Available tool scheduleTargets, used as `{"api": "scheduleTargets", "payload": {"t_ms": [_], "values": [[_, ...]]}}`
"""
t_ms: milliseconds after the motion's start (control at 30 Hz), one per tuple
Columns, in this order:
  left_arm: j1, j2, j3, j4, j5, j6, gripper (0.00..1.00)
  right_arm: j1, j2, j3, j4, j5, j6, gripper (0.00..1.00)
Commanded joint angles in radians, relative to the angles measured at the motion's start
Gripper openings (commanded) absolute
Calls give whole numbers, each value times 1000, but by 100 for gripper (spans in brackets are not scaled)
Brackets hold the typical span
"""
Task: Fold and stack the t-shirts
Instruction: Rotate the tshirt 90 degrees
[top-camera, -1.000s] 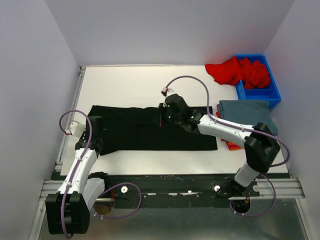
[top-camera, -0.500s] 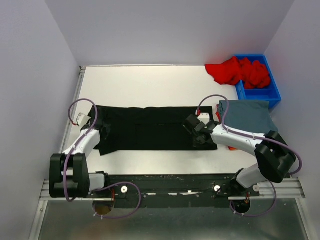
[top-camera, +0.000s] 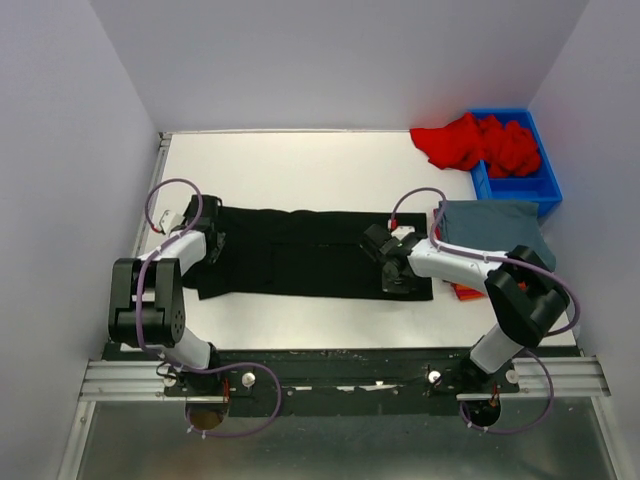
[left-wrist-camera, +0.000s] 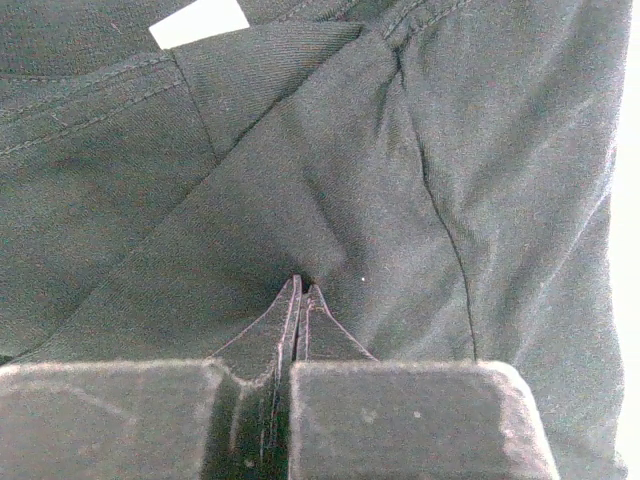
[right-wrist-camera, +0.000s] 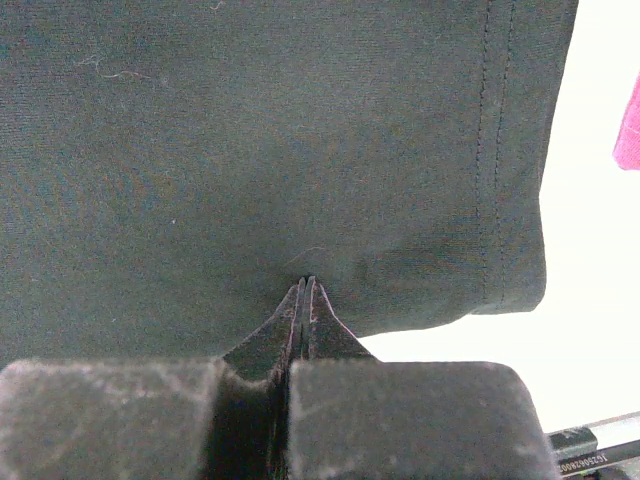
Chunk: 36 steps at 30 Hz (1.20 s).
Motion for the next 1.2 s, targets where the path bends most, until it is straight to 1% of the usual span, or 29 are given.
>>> {"api": "scheduleTargets", "payload": {"t_ms": [0, 67, 133, 233, 333, 400, 533, 600, 633, 733, 800, 867, 933, 1033, 1167], "values": [[-42, 136, 25, 24, 49, -38, 0, 14, 97, -40, 68, -138, 48, 1], [-63, 188, 131, -28, 23, -1, 0, 43, 98, -48, 86, -163, 54, 1], [-76, 244, 217, -44, 29, 32, 0, 87, 114, -31, 91, -188, 60, 1], [-94, 345, 353, -58, 53, 80, 0, 187, 166, 43, 73, -211, 80, 1], [-129, 461, 523, -90, 76, 121, 0, 291, 255, 171, 48, -244, 91, 1], [-169, 539, 646, -104, 82, 160, 0, 345, 319, 293, 33, -266, 85, 1], [-258, 737, 979, -208, 108, 243, 0, 422, 439, 536, -16, -287, 42, 1], [-287, 846, 1154, -254, 137, 296, 0, 440, 451, 593, 4, -296, 13, 1], [-298, 907, 1250, -291, 163, 312, 0, 443, 442, 596, 33, -313, 2, 1], [-323, 1063, 1467, -300, 306, 338, 0, 443, 389, 564, 140, -356, -35, 1], [-338, 1139, 1577, -276, 398, 333, 0, 442, 350, 565, 143, -315, -53, 1], [-355, 1184, 1621, -230, 437, 330, 0, 439, 288, 544, 140, -237, -75, 1], [-372, 1195, 1618, -160, 454, 330, 0, 410, 214, 477, 155, -192, -87, 1], [-387, 1213, 1642, -124, 446, 341, 0, 330, 73, 325, 240, -224, -118, 1], [-378, 1232, 1708, -100, 371, 365, 0, 203, -79, 176, 263, -229, -170, 1]]}}
